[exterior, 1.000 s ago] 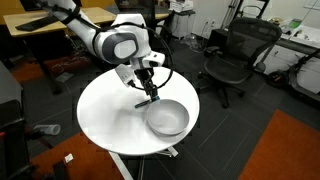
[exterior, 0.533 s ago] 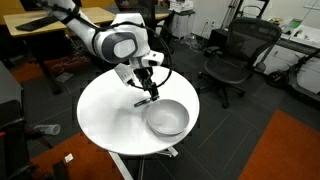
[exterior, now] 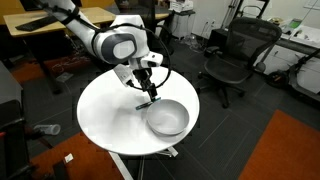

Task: Take the pen out of the bowl, put it on the table then place it back in the bowl

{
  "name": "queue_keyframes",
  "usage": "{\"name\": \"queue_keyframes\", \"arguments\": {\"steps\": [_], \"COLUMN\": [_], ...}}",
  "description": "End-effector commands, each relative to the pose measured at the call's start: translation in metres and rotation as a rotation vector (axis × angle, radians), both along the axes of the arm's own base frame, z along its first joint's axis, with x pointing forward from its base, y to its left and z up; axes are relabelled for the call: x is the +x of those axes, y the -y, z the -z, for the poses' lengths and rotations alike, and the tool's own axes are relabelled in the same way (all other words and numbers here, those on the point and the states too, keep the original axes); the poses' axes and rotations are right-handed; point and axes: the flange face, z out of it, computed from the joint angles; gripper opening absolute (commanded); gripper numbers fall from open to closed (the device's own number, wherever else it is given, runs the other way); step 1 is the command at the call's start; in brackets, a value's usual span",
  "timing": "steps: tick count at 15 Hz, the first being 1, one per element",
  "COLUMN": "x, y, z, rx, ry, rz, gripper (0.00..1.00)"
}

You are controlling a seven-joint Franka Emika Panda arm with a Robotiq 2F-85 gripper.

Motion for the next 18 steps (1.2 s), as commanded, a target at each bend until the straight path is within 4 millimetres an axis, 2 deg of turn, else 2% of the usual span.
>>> {"name": "queue_keyframes", "arguments": {"steps": [1,9,10,11,18], "x": [0.000,0.004,0.005,0.006,0.014], "y": [0.002,0.014,0.015,0.016,0.022], "z": [0.005,0.022,0.024,0.025,0.027], "rx": [0.023,0.037,0.045,0.047,0.057], "ry": [-0.020,-0.042,-0.041,-0.043,-0.041], "rz": [-0.007,0.009,0.012,0.014,0.016], "gripper": [1.00,1.00,0.75,0.74,0.20]}}
